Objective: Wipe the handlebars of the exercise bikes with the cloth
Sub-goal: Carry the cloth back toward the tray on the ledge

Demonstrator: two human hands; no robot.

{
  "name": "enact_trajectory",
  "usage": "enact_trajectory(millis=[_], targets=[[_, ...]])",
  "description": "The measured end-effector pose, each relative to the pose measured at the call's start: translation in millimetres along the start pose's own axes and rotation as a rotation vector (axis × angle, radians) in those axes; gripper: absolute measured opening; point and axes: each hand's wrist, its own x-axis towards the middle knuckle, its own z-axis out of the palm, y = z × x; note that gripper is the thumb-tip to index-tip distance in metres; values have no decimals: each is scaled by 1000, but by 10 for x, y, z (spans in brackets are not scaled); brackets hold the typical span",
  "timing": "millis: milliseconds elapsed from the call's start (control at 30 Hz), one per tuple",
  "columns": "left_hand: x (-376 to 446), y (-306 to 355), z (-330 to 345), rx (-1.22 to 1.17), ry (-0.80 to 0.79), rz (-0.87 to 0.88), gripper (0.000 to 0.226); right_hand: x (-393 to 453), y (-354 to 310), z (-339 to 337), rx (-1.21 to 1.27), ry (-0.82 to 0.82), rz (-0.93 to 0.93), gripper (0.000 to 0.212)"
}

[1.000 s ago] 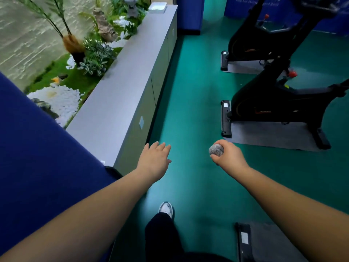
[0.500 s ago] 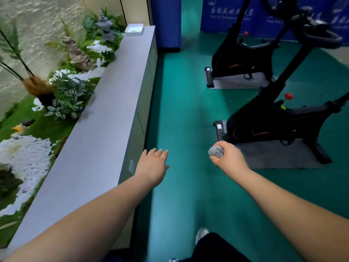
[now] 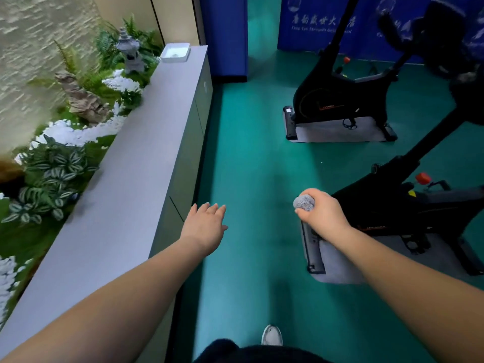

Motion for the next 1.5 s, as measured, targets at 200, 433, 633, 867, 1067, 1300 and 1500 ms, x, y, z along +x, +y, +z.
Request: enact_trajectory(millis=[200,433,633,867,1067,1300,1500], targets=[[922,-170,-174,-31,-25,-11,59,1038,-97,35,-29,-16,-17,29],[2355,-607,-451,-34,-6,36,59,2413,-358,175,-47,-21,-7,32],[3516,-955,-669,-49,-46,38,60,3590,-610,178,-31,10,44,28],[4873,-1181,-996,-23,-43,54,59,4867,-667,202,-24,-20,85,27],[6193,-1208,-1329,-38,-28,5,59,6312,-617,35,-33,-33,36,30],[7457,-1303,-1840,-54,2,-32,59,7712,-662,-181,-55,-50,15,30],[8434,-1584,-2067,-93,-6,-65,59,8772,-794,-98,-73,-77,-5,27]])
